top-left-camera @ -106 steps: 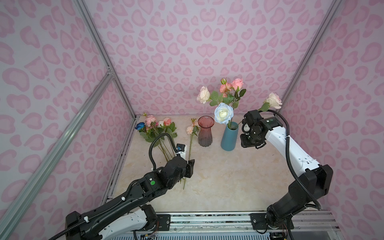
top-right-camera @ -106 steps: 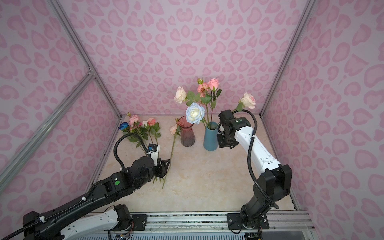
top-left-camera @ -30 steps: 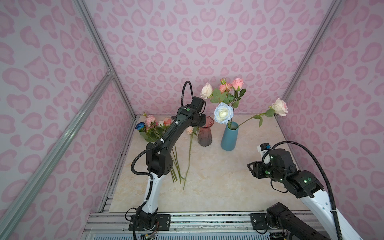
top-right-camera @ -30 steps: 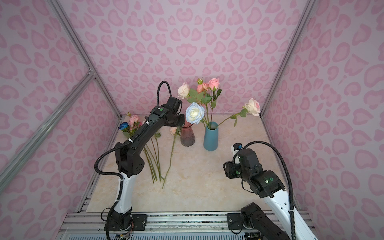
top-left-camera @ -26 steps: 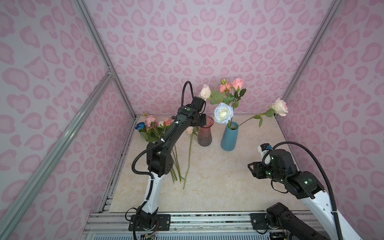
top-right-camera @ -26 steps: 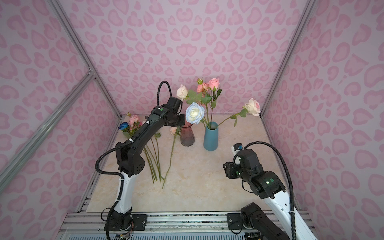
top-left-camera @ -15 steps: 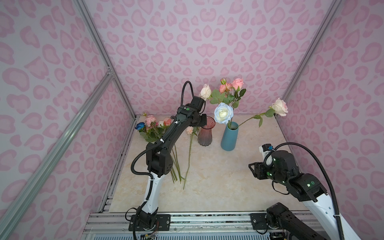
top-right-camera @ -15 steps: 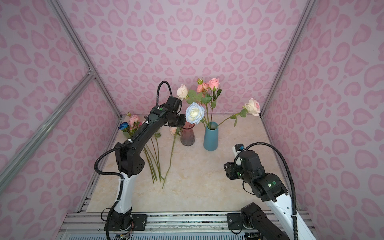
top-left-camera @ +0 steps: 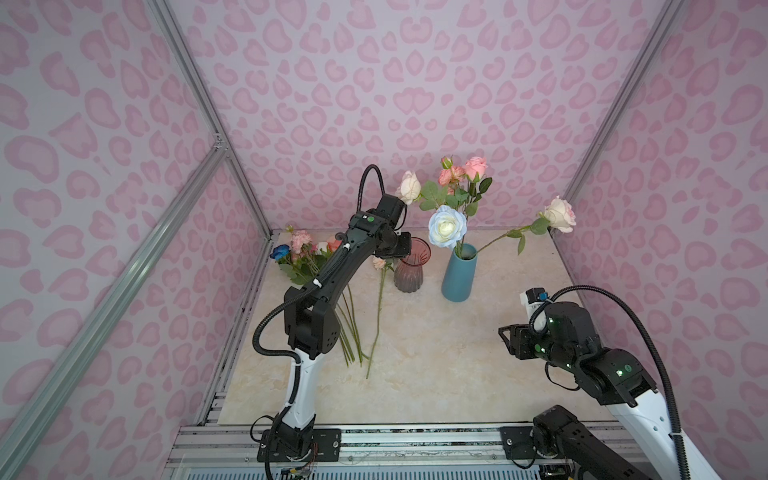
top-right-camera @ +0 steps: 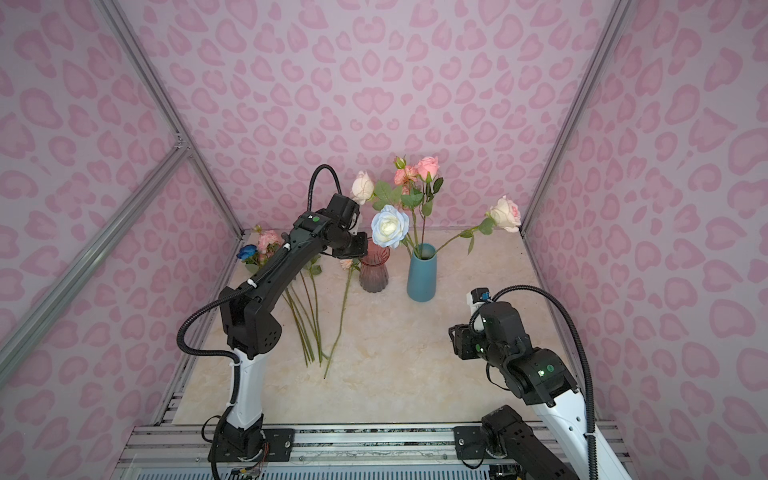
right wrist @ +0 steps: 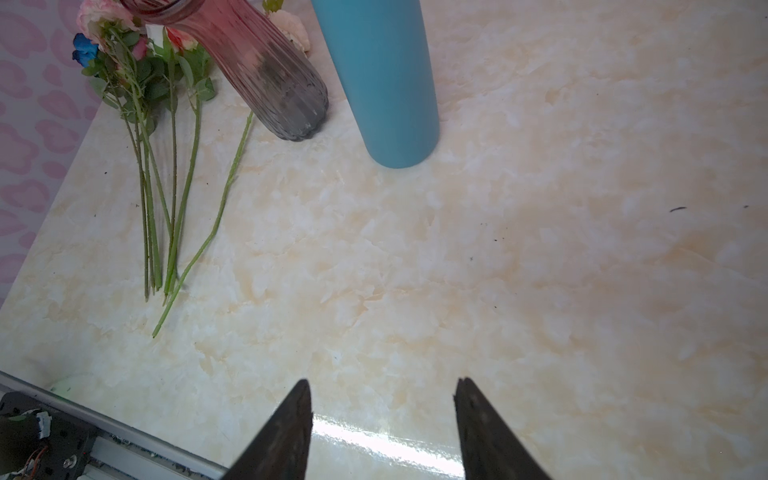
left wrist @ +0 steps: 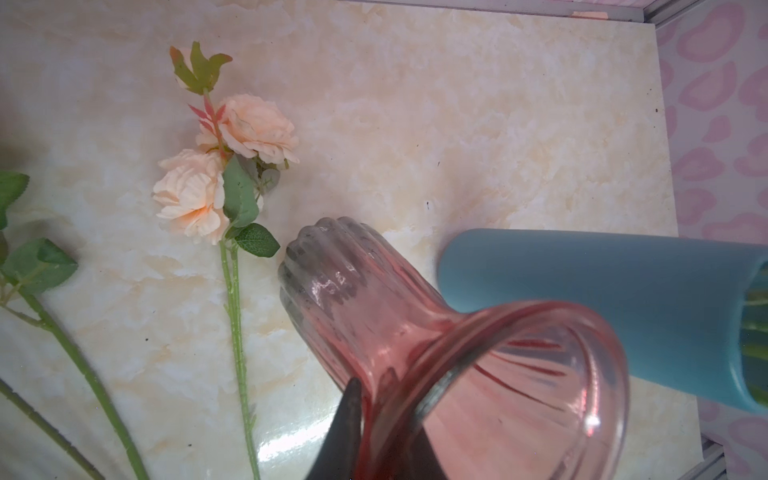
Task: Arrange the flowers into the vase
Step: 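Grip the pink vase rim with the left gripper and drag it nearer the robot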
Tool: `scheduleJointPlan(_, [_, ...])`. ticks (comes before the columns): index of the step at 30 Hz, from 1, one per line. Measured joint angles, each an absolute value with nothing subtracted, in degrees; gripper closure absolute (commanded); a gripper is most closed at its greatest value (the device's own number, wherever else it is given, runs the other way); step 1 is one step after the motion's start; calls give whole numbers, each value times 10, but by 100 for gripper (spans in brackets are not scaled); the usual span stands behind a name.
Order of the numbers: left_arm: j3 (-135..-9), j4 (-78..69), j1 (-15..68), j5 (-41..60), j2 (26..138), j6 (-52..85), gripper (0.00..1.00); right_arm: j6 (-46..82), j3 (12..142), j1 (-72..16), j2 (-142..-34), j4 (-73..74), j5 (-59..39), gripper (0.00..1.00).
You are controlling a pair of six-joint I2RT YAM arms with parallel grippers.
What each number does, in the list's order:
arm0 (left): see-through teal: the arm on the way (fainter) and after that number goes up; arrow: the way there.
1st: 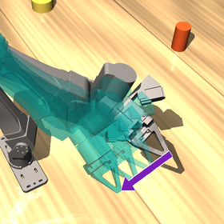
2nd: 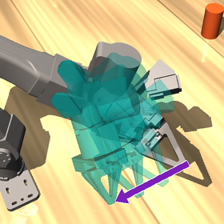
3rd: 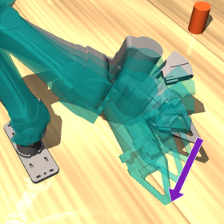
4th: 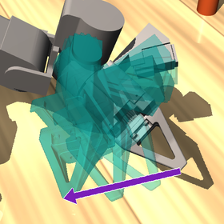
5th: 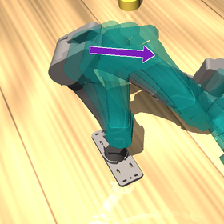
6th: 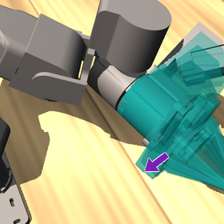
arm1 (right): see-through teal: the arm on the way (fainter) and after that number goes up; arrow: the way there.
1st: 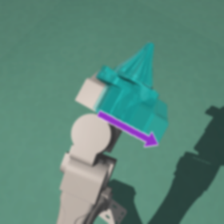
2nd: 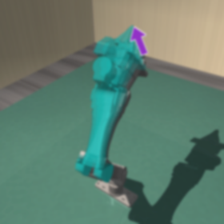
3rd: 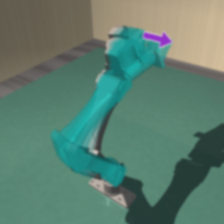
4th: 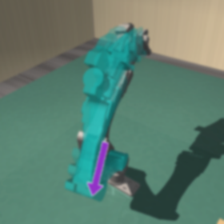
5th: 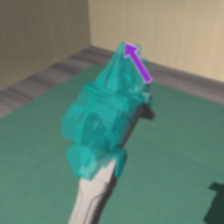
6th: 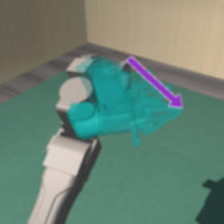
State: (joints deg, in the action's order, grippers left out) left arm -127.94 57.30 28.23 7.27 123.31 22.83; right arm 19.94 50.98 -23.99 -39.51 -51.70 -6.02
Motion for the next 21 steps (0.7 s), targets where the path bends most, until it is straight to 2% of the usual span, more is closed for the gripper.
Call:
scheduleJointPlan(12, [-1198,585,288,81,1169,223,96,203,510,-240,-396,-517,-54,46])
scheduleJointPlan(21, [-1057,591,309,123,1063,209,96,204,507,-240,-393,-515,-41,48])
